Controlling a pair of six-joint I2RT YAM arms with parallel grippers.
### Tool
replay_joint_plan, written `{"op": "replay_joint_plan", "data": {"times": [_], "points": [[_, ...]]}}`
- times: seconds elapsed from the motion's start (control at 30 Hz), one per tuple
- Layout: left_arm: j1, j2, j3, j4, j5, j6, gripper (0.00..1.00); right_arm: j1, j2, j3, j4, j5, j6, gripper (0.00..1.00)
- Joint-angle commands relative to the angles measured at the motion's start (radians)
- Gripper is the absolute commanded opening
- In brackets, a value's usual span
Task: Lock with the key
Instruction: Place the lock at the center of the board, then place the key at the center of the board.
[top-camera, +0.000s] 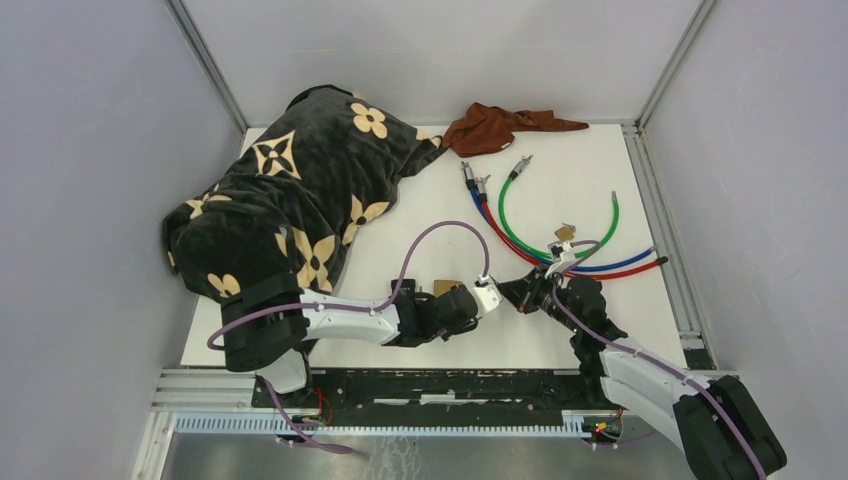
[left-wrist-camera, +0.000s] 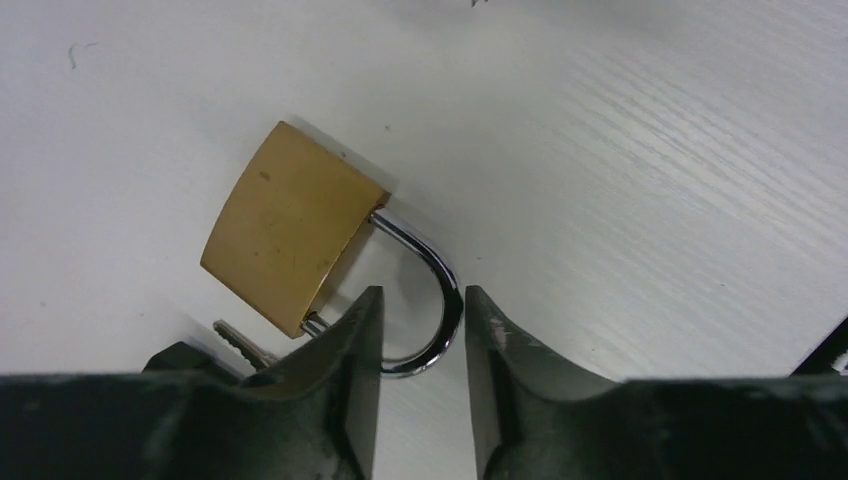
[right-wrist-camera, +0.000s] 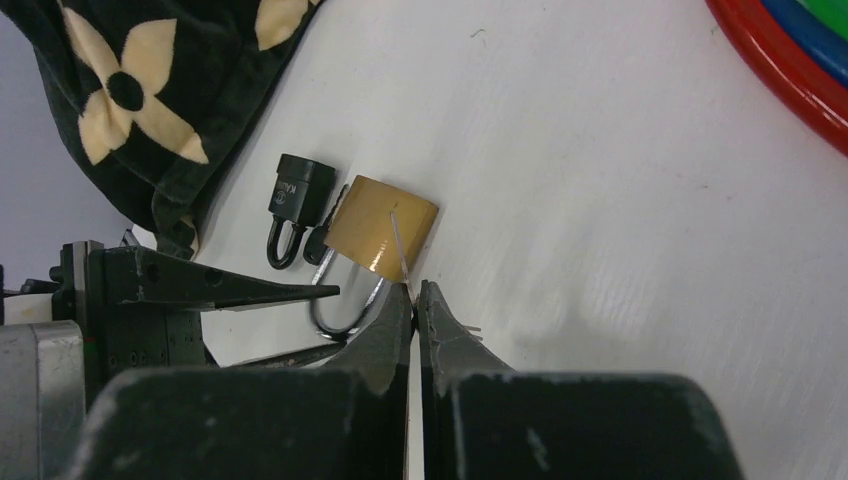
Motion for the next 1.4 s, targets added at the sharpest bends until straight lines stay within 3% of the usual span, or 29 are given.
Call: {"op": "replay_joint_plan", "data": {"times": [0.0, 0.17, 0.37, 0.63, 0.87, 0.9, 1.03, 1.13, 1.37], "points": [[-0.004, -0.002, -0.007, 0.108, 0.062, -0.091, 0.46, 0.001, 0.073, -0.045, 0.169, 0.001, 0.076, 0.00], [-0.005, -0.046, -0.068, 0.191, 0.090, -0.087, 0.60, 0.016, 0.220, -0.029, 0.298, -0.042, 0.128, 0.00], [-0.004, -0.173, -0.093, 0.229, 0.134, -0.041, 0.79, 0.117, 0.306, 0.023, 0.296, 0.065, 0.152, 0.00], [0.030, -0.331, -0.170, 0.275, 0.052, 0.029, 0.83, 0.219, 0.467, 0.045, 0.408, 0.123, 0.272, 0.00], [0.194, -0.482, -0.320, 0.320, 0.148, -0.042, 0.82, 0.241, 0.494, 0.054, 0.387, 0.222, 0.310, 0.00], [0.222, -0.506, -0.339, 0.329, 0.169, -0.054, 0.82, 0.241, 0.498, 0.058, 0.373, 0.229, 0.309, 0.03], [0.336, -0.597, -0.419, 0.370, 0.246, -0.114, 0.84, 0.240, 0.498, 0.093, 0.305, 0.224, 0.262, 0.29], [0.426, -0.684, -0.489, 0.410, 0.335, -0.197, 0.83, 0.232, 0.437, 0.166, 0.131, 0.242, 0.145, 0.44], [0.660, -0.915, -0.632, 0.421, 0.390, -0.371, 0.85, 0.088, 0.183, 0.372, -0.375, 0.368, -0.272, 0.60]]}}
